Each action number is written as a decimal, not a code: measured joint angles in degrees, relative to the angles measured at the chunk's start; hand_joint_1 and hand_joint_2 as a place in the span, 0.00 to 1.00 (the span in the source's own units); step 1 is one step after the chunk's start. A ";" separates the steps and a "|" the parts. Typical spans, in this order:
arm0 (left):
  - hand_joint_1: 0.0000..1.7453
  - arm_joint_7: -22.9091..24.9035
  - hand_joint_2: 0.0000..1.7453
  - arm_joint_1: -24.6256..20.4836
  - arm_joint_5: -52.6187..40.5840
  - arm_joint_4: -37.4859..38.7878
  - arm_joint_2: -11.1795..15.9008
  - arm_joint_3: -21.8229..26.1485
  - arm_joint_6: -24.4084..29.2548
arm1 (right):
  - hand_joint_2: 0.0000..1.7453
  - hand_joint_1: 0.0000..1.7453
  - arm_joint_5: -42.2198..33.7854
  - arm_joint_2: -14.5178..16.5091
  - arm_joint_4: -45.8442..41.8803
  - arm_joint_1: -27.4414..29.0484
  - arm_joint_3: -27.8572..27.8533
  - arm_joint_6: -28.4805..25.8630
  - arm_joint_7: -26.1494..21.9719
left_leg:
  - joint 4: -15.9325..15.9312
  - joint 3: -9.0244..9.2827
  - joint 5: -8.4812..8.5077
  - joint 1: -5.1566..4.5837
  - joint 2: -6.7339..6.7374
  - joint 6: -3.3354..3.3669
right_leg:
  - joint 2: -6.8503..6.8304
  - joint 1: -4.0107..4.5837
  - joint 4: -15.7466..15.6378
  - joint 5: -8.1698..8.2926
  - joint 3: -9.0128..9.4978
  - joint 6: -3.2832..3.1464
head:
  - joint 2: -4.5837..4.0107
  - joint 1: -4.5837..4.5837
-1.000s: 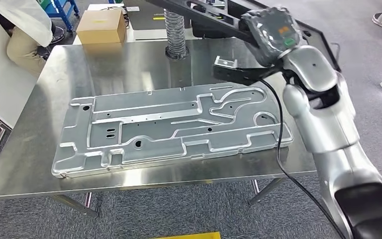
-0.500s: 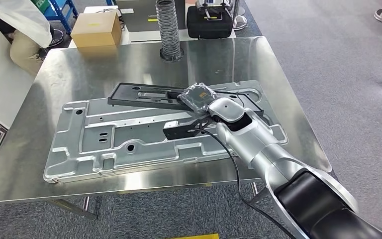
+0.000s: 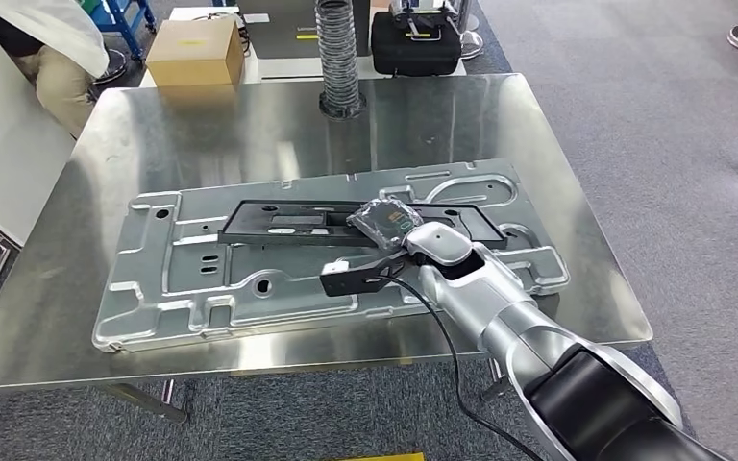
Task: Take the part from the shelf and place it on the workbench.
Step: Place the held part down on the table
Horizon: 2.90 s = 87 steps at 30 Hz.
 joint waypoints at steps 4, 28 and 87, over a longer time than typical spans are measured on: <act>0.00 -0.51 1.00 0.01 0.30 0.00 -0.05 0.18 0.97 | 0.00 0.00 -0.31 -0.10 0.48 0.36 -0.02 -1.35 -0.85 | 0.23 -0.05 -0.38 0.00 0.09 -1.26 | 0.15 0.03 -1.54 0.57 0.58 -1.00 | 0.01 -0.01; 0.00 -1.56 0.00 -0.14 0.05 0.00 -0.36 1.93 2.78 | 0.00 0.00 -39.94 0.41 -17.95 7.43 -15.72 1.64 -13.94 | -0.35 1.59 -0.93 0.19 0.02 0.62 | 0.24 -0.28 8.01 -2.42 -3.65 0.67 | 0.00 0.22; 0.00 -4.03 0.00 0.44 -2.21 -0.59 -3.54 9.77 3.76 | 0.00 0.00 -42.75 -4.26 -28.17 56.86 -66.23 -16.85 -20.95 | -1.76 2.74 -0.88 -0.22 0.73 1.57 | -0.27 -0.92 14.71 -7.33 -3.93 2.96 | 0.01 0.61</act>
